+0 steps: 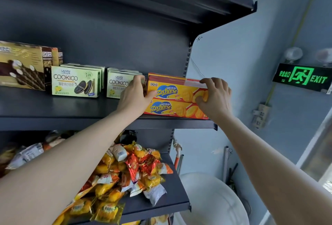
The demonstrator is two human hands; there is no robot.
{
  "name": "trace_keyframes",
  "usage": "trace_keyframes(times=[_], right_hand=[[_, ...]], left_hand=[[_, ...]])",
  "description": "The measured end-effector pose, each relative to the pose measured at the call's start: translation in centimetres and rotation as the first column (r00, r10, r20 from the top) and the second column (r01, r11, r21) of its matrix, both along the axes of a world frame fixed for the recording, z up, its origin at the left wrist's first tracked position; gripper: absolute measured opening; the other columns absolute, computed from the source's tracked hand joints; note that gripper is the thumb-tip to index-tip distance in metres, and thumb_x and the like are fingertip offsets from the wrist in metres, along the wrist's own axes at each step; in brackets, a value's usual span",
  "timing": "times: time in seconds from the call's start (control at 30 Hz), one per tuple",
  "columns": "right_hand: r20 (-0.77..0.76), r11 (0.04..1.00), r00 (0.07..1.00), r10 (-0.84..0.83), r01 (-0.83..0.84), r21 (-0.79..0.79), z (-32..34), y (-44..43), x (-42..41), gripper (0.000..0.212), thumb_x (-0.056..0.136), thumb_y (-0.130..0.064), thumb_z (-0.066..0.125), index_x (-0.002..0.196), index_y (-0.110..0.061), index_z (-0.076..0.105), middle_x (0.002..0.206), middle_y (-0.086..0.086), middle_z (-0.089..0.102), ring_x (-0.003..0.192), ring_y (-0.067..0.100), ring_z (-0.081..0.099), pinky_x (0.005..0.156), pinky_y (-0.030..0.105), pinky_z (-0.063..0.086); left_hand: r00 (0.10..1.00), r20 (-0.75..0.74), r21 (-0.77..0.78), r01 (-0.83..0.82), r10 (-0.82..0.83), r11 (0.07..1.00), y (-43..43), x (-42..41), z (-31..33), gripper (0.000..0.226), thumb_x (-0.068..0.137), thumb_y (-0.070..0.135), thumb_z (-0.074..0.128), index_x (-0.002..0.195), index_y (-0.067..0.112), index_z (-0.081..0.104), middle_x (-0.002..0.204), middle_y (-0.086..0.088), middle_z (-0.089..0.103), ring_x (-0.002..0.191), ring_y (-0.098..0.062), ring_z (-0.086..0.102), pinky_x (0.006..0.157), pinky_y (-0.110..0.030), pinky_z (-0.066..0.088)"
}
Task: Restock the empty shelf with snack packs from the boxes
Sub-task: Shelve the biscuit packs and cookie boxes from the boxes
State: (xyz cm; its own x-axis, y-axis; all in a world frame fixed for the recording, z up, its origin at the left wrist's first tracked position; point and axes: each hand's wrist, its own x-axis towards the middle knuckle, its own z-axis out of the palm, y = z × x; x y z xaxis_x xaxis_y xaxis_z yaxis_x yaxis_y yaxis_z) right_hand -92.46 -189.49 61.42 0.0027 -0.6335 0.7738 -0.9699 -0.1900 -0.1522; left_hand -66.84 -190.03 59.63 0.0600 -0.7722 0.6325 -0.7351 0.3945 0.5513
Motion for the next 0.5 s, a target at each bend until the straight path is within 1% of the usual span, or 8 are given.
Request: trace_keyframes(times=[0.07,0.13,0.23,0.37,0.43,0.5], right_hand=[[-0.018,0.997,1.0,0.004,-0.006,-0.075,-0.2,0.2,0.7,0.052,0.072,-0.03,0.054,0.123,-0.019,0.061,0.124,0.011,0.056,0.122,0.036,0.044,0.101,0.045,0.034],[-0.033,0.995,0.999,0.02,-0.023,-0.101,-0.3,0.6,1.6,0.052,0.071,-0.025,0.055,0.122,-0.018,0.061,0.123,0.012,0.056,0.119,0.037,0.046,0.099,0.044,0.035],[-0.064,0.994,0.998,0.03,-0.037,-0.1,-0.8,1.6,3.0,0.05,0.073,-0.019,0.06,0.122,-0.017,0.06,0.123,0.011,0.056,0.117,0.037,0.048,0.098,0.044,0.035],[-0.157,0.995,0.987,0.024,-0.039,-0.096,-2.2,3.1,4.1,0.05,0.073,-0.012,0.066,0.123,-0.014,0.06,0.122,0.013,0.058,0.108,0.04,0.053,0.092,0.046,0.04],[-0.233,0.992,0.973,0.009,-0.038,-0.121,-3.1,3.9,3.9,0.05,0.078,-0.009,0.069,0.126,-0.015,0.059,0.125,0.014,0.058,0.111,0.04,0.053,0.094,0.047,0.042],[-0.278,0.992,0.96,-0.005,-0.03,-0.122,-4.1,4.7,3.7,0.049,0.084,-0.01,0.067,0.132,-0.018,0.056,0.132,0.014,0.056,0.121,0.039,0.05,0.098,0.049,0.041]], left_hand=[[1.0,0.008,-0.044,-0.007,0.007,0.999,0.3,0.5,-0.2,0.063,0.091,0.04,0.067,0.138,0.011,0.038,0.132,-0.009,0.055,0.117,-0.029,0.056,0.094,-0.04,0.046],[0.999,0.04,-0.093,-0.007,0.011,0.996,0.7,0.9,-0.3,0.062,0.09,0.039,0.067,0.137,0.011,0.039,0.131,-0.009,0.054,0.115,-0.026,0.056,0.093,-0.039,0.048],[0.994,0.11,-0.149,0.027,-0.011,0.988,1.4,1.4,-0.5,0.054,0.091,0.036,0.068,0.134,0.013,0.044,0.127,-0.008,0.054,0.11,-0.024,0.057,0.093,-0.038,0.048],[0.969,0.245,-0.232,0.075,-0.017,0.97,2.5,1.8,-0.8,0.046,0.092,0.029,0.067,0.131,0.014,0.051,0.13,-0.007,0.054,0.119,-0.026,0.051,0.099,-0.036,0.043],[0.944,0.329,-0.279,0.09,0.007,0.956,3.1,1.7,-1.1,0.045,0.092,0.026,0.067,0.133,0.014,0.052,0.13,-0.007,0.053,0.12,-0.027,0.049,0.098,-0.037,0.045],[0.908,0.419,-0.334,0.119,0.034,0.935,3.6,1.3,-1.6,0.044,0.091,0.019,0.068,0.132,0.013,0.055,0.13,-0.007,0.054,0.118,-0.029,0.05,0.094,-0.042,0.05]])
